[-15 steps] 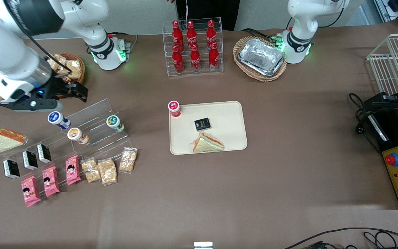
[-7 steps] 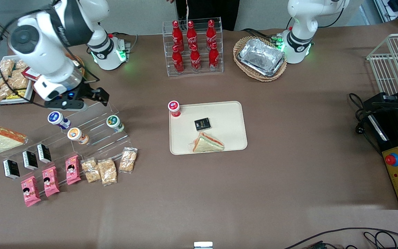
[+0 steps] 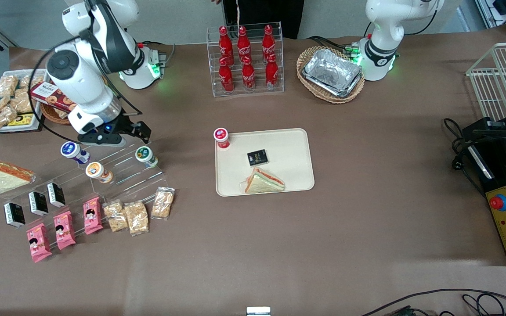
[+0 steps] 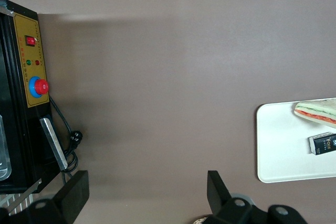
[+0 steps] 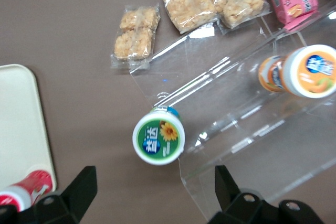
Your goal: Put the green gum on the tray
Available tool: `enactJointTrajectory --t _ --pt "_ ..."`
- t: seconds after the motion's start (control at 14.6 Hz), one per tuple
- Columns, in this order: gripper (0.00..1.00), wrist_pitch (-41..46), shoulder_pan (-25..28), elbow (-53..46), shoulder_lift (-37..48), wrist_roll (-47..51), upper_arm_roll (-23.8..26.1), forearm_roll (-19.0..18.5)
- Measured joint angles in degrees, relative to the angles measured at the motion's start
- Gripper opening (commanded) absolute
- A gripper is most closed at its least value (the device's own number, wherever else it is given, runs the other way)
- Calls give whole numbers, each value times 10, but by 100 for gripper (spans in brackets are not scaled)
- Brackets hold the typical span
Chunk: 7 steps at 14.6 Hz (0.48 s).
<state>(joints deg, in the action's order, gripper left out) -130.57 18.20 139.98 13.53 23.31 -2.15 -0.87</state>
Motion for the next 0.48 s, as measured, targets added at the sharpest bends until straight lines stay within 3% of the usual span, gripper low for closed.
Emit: enactJointTrajectory --t 0.48 --pt "100 -101 0 22 -81 9 -1 0"
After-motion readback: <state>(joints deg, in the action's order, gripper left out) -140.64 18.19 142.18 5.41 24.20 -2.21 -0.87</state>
